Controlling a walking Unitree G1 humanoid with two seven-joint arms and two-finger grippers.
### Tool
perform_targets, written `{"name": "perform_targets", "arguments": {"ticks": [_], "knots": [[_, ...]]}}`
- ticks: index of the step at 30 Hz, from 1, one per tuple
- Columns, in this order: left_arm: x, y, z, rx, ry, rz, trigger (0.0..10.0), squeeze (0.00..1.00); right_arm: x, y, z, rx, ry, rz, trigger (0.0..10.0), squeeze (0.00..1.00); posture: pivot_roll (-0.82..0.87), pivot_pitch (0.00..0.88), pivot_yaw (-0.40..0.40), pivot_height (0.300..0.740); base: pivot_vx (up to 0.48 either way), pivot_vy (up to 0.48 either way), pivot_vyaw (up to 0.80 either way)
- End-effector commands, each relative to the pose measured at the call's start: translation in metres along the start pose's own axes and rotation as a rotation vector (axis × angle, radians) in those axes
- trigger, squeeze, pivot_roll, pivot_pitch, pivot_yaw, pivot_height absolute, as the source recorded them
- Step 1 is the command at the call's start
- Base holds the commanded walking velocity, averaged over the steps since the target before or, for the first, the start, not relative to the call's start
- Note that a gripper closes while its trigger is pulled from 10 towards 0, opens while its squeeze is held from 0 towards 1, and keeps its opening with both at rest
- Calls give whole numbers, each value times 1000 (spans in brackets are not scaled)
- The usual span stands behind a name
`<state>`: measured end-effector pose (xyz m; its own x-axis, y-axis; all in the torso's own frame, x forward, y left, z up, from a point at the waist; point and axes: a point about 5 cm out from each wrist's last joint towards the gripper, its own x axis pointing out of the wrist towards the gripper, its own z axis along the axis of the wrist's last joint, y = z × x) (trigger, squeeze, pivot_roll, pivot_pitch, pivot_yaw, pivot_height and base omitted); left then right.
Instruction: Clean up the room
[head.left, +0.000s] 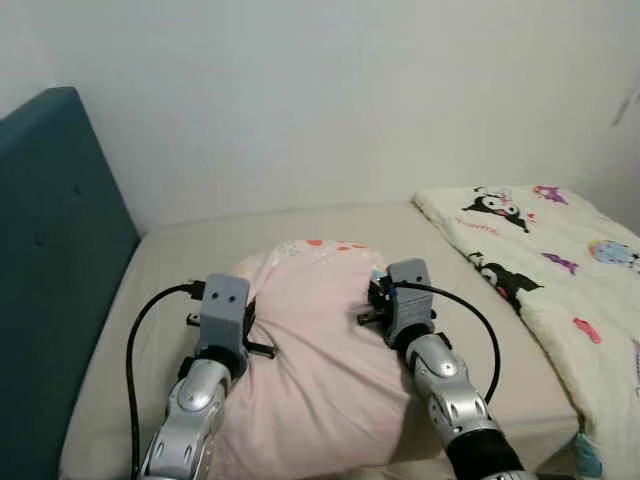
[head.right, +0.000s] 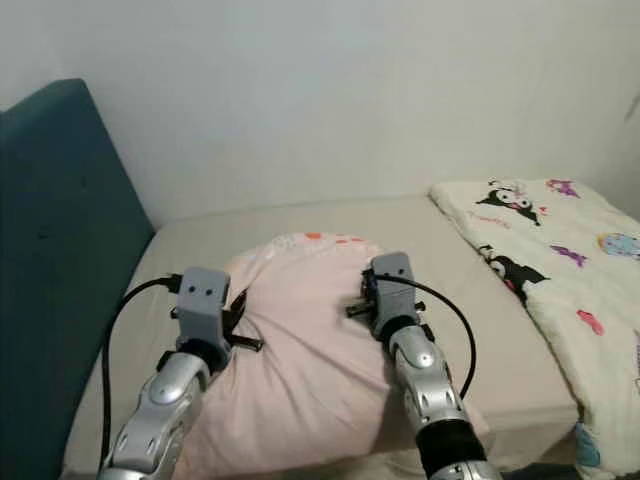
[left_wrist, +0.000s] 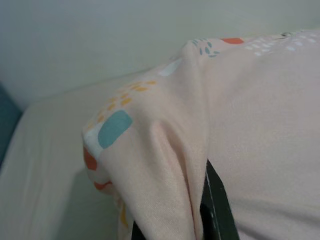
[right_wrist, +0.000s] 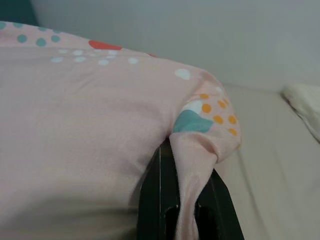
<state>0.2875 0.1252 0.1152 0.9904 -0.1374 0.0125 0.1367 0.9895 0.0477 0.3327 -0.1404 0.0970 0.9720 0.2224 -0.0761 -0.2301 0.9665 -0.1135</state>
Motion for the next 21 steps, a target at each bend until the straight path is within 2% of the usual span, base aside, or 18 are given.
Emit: {"name": "perform_targets", "arguments": {"ticks": [1,18,21], "knots": [[2,6,6,18,-28,29,10000,0,4,4,10,-23,-52,12,10000,0,-12,0,2,740,0,0,800],[2,4,8,18,-33,15,10000,0,5,3,12,-21,-60,5,10000,0,-12,0,5,740,0,0,800],[3,3,8,16,-37,9,10000,0,3,-1,11,1,-66,-23,10000,0,-15,0,7,740,0,0,388]]}}
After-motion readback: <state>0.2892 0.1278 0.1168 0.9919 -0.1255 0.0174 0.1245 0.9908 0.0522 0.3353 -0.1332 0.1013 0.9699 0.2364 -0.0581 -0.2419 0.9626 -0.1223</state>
